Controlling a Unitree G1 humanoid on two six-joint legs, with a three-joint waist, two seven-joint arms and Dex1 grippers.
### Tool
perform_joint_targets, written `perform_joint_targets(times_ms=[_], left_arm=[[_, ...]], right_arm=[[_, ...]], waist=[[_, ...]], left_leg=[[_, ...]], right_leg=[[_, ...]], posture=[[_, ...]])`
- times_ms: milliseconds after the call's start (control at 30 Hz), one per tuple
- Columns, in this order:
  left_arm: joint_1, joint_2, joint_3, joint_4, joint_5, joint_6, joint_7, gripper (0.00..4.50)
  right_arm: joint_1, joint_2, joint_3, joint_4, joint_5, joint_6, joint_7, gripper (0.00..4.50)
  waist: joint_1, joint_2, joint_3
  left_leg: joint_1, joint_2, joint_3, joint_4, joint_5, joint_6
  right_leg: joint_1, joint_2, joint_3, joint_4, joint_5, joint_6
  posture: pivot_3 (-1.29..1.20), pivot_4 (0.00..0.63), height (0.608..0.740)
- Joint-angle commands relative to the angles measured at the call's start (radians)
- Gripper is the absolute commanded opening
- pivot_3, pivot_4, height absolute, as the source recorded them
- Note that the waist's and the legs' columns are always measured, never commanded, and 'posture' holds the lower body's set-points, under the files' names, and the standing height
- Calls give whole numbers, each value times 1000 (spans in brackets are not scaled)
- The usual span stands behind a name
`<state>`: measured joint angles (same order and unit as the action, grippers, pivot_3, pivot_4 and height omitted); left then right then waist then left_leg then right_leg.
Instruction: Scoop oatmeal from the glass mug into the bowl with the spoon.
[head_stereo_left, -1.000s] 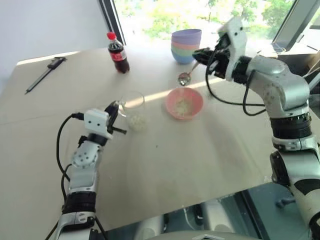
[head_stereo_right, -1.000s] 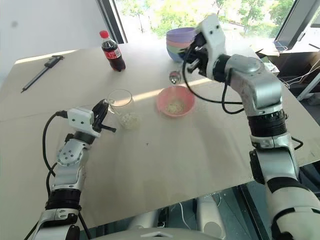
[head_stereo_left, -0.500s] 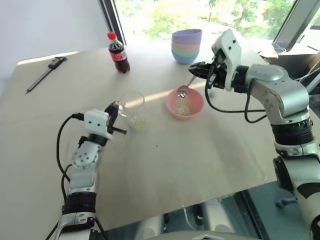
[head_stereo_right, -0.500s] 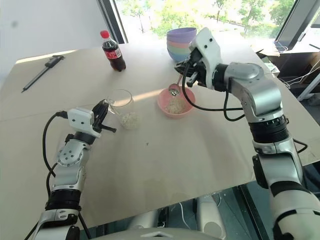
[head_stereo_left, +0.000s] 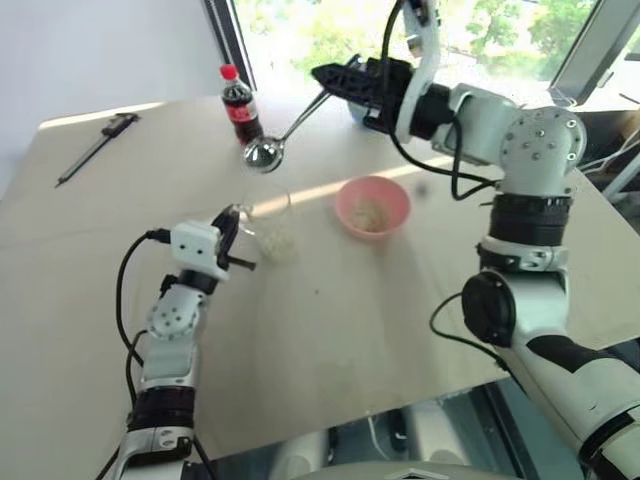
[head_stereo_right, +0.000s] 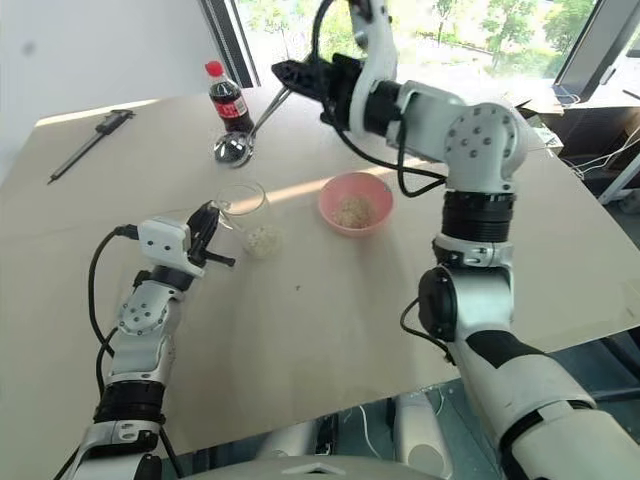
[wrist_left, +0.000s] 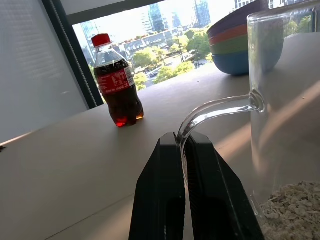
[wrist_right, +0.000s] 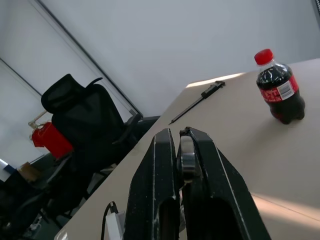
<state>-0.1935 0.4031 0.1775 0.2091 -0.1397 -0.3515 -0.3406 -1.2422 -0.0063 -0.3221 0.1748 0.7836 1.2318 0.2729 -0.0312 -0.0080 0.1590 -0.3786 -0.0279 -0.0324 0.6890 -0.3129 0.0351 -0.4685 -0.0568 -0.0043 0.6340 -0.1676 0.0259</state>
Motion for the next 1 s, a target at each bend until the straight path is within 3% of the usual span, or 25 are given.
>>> perform_joint_targets(times_ms=[33,367,467,733,900,1000], left_arm=[[29,-6,-21,-4,33,26,4,17],[58,-17,-21,-44,36,42,27,17],[62,-20,-23,-52,36,45,32,0],[74,-24,-23,-63,37,52,38,0],[77,-26,-20,-66,39,49,40,0],[76,-25,-17,-65,42,45,42,975]], right_arm=[[26,8,87,-27,-30,-38,12,0],[89,-32,342,-62,-155,-171,142,0],[86,-21,352,-61,-169,-209,157,1007],[55,6,290,-21,-194,-326,127,4447],[40,-14,261,33,-222,-383,117,4447],[48,-25,261,41,-232,-394,122,4500]], waist=[[-2,0,-1],[-6,0,-2],[-7,0,-2],[-6,0,-2],[-6,0,-2],[-7,0,-2]], left_leg=[[0,0,0,0,0,0],[0,0,0,0,0,0],[0,-1,0,0,0,0],[0,-1,-1,0,0,0],[0,-1,-1,0,0,0],[0,-1,-1,0,0,0]], right_leg=[[0,0,0,0,0,0],[0,2,0,0,0,0],[0,2,0,0,0,0],[0,2,-1,0,0,0],[0,2,-1,0,0,0],[0,2,0,0,0,0]], posture=[[0,150,740],[0,150,740],[0,150,740],[0,150,740],[0,150,740],[0,150,740]])
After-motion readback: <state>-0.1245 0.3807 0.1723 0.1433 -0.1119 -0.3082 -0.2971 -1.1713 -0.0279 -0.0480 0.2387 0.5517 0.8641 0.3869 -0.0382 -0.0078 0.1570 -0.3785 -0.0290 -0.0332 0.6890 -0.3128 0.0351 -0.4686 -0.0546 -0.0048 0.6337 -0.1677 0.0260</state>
